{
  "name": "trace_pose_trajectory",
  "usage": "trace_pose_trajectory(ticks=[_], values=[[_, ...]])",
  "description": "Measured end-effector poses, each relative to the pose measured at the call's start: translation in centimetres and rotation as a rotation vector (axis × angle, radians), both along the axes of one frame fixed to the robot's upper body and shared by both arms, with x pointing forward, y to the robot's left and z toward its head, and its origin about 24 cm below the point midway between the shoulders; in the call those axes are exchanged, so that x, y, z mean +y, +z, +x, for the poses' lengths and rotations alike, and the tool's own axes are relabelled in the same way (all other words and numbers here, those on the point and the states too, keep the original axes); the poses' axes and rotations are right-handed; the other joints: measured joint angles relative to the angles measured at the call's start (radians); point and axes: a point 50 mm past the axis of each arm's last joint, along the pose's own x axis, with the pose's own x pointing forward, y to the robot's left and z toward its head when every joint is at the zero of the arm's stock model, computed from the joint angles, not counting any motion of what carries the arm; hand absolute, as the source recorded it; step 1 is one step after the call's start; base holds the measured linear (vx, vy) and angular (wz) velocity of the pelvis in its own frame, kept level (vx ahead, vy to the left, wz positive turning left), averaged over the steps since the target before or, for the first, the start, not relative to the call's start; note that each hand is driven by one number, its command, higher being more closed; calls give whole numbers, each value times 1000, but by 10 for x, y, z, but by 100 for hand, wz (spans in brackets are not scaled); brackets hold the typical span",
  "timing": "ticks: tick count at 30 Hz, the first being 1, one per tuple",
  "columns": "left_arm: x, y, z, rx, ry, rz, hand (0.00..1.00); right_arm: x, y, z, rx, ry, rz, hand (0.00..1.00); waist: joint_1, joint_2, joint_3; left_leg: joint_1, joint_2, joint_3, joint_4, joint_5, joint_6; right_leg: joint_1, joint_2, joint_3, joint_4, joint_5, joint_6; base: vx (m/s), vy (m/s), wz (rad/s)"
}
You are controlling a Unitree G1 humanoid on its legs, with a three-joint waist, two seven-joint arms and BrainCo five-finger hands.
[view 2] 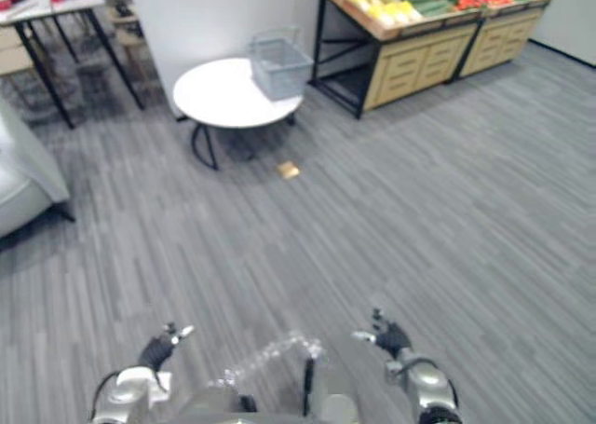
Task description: Pick vegetable in the basket
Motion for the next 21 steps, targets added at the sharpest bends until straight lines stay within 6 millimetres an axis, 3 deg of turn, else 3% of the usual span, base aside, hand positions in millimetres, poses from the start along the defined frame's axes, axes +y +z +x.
trace_pose_trajectory(ticks=[4,6,8,9,10,12,13,14,15,16,17,18,19,20,21], values=[[0,8,17,-50,-10,-4,0,6,4,5,-59,20,21,0,20,14,32,-14,94,-10,54,-47,-54,-1,57,-20,-322,20,19,187,-137,-18],[-7,21,44,-123,-46,-15,0,5,6,6,-81,-5,32,0,22,-1,45,-52,112,-39,98,-93,-101,19,50,-13,-499,64,32,238,-250,21],[-17,23,54,-148,-57,-44,0,5,13,15,-128,-8,18,0,19,17,56,-34,130,-59,80,-112,-118,3,54,-47,-433,86,20,256,-261,20],[-20,23,55,-150,-61,-52,0,5,17,18,-150,-4,13,0,17,13,54,-14,128,-59,49,-111,-117,-1,50,-51,-417,81,8,453,-302,29],[-33,17,49,-135,-56,-99,0,0,30,30,-219,4,-23,0,11,29,33,18,129,-56,75,-78,-97,16,58,-76,-431,43,-49,453,-256,14],[-43,13,44,-127,-52,-129,0,-5,42,41,-270,16,-56,0,17,62,16,-21,149,-62,277,27,-88,22,86,-78,-433,17,-67,472,-215,2],[-51,9,38,-117,-45,-153,0,-8,54,50,-323,27,-82,0,9,98,-3,-42,168,-58,402,217,-88,40,120,-94,-438,-3,-92,702,-222,11],[-50,7,34,-111,-31,-156,0,-2,59,60,-345,51,-96,0,5,93,2,-65,190,-61,471,363,-69,86,136,-96,-449,-19,-120,592,-175,20],[-49,6,32,-105,-28,-156,0,1,60,64,-345,64,-100,0,5,87,6,-91,204,-66,523,420,-75,122,141,-96,-467,-22,-125,565,-158,33],[-49,6,31,-104,-30,-157,0,7,61,68,-351,66,-95,0,8,69,15,-150,207,-56,638,302,-68,205,143,-90,-500,-23,-129,522,-139,40],[-50,6,31,-104,-38,-161,0,10,62,70,-358,58,-95,0,18,52,16,-196,195,-19,646,214,-67,290,136,-84,-544,-23,-129,622,-157,39],[-51,6,31,-107,-44,-162,0,10,63,73,-365,60,-98,0,24,45,17,-216,188,16,612,180,-61,334,132,-83,-569,-23,-129,614,-124,20],[-50,7,28,-113,-45,-164,0,12,71,82,-395,66,-107,0,32,30,24,-257,168,86,473,142,-56,396,126,-82,-611,-23,-129,490,-51,-10],[-50,8,29,-122,-45,-164,0,11,82,95,-434,71,-122,0,44,38,19,-290,140,155,265,146,-59,432,121,-75,-636,-24,-128,479,-32,-22],[-50,8,28,-122,-44,-163,0,10,88,101,-454,73,-130,0,48,37,20,-299,126,179,157,163,-66,447,120,-69,-648,-26,-124,375,-5,-41]])
